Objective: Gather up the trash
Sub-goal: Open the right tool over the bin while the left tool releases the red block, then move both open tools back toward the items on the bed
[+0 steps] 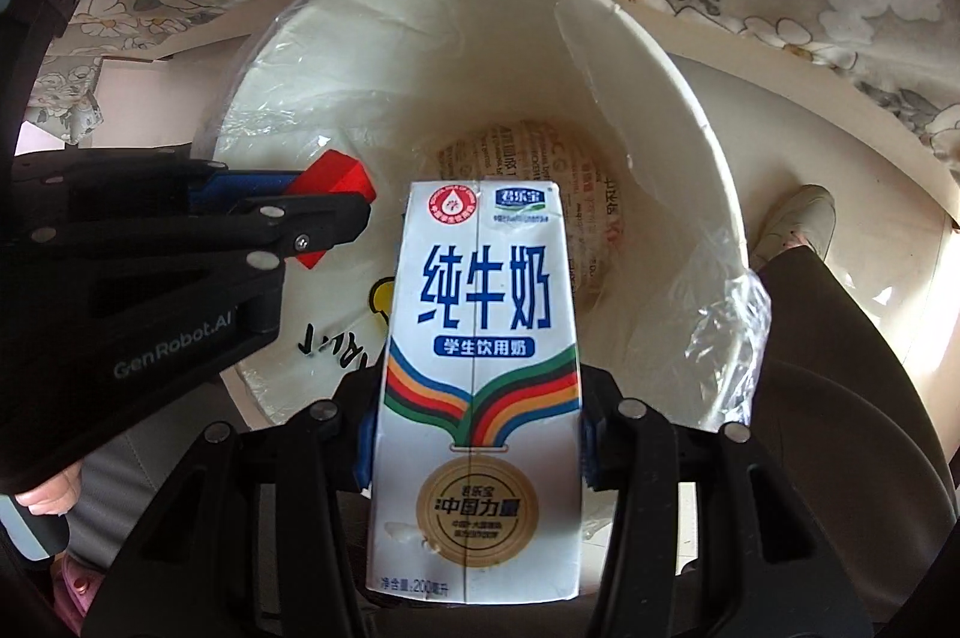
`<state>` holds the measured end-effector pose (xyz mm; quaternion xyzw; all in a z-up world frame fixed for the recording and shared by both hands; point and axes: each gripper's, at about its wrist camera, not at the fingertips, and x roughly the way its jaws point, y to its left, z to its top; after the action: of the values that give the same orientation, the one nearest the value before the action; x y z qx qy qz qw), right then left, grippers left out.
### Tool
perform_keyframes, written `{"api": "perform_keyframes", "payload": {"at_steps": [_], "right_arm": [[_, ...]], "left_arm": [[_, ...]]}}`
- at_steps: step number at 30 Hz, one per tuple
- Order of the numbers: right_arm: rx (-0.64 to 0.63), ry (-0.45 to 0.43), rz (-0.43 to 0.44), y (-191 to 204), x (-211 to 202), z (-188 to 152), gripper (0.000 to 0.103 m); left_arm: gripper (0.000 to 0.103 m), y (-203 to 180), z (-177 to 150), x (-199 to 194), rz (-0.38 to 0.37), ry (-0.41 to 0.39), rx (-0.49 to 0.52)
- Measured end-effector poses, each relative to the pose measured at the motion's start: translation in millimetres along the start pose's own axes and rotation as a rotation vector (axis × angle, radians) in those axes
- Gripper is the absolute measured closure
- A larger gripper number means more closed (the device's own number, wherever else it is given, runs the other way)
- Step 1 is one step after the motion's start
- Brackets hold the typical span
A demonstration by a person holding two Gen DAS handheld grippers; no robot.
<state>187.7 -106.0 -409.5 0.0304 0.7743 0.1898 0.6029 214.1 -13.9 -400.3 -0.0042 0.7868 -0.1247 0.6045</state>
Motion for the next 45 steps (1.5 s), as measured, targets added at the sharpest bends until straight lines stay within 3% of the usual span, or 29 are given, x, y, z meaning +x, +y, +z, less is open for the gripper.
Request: {"api": "perform_keyframes", "payload": {"at_steps": [4,7,9,10,12,22,28,43,45], "right_arm": [[-0.022,0.022,-0.006,5.7,15.1,3.8,0.054],[-0.011,0.05,0.006,7.2,23.9,4.6,0.052],[-0.003,0.066,0.019,4.1,29.4,6.6,0.042],[0.003,0.063,0.013,3.6,29.7,7.1,0.037],[-0.002,0.046,0.005,5.5,27.0,7.5,0.037],[-0.015,0.027,-0.018,14.4,18.3,-6.6,0.037],[-0.025,-0.014,-0.035,15.0,-5.8,-20.9,0.037],[-0.124,-0.185,-0.128,32.4,-103.9,-73.2,0.037],[-0.135,-0.213,-0.137,32.6,-122.4,-77.8,0.037]], "left_arm": [[0.081,0.2,2.3,11.3,-0.016,0.027,-0.002],[0.065,0.0,2.3,19.9,0.01,0.045,0.0],[0.053,0.7,1.4,23.1,0.018,0.047,-0.005],[0.052,1.7,1.8,20.5,0.007,0.043,-0.01],[0.048,3.5,2.1,18.1,-0.003,0.032,-0.017],[0.048,6.3,-7.8,9.2,0.026,0.006,-0.013],[0.048,3.7,-22.5,-24.8,0.076,-0.044,0.008],[0.048,-10.3,-83.0,-141.7,0.143,-0.308,0.084],[0.043,-15.8,-90.0,-157.3,0.151,-0.341,0.089]]}}
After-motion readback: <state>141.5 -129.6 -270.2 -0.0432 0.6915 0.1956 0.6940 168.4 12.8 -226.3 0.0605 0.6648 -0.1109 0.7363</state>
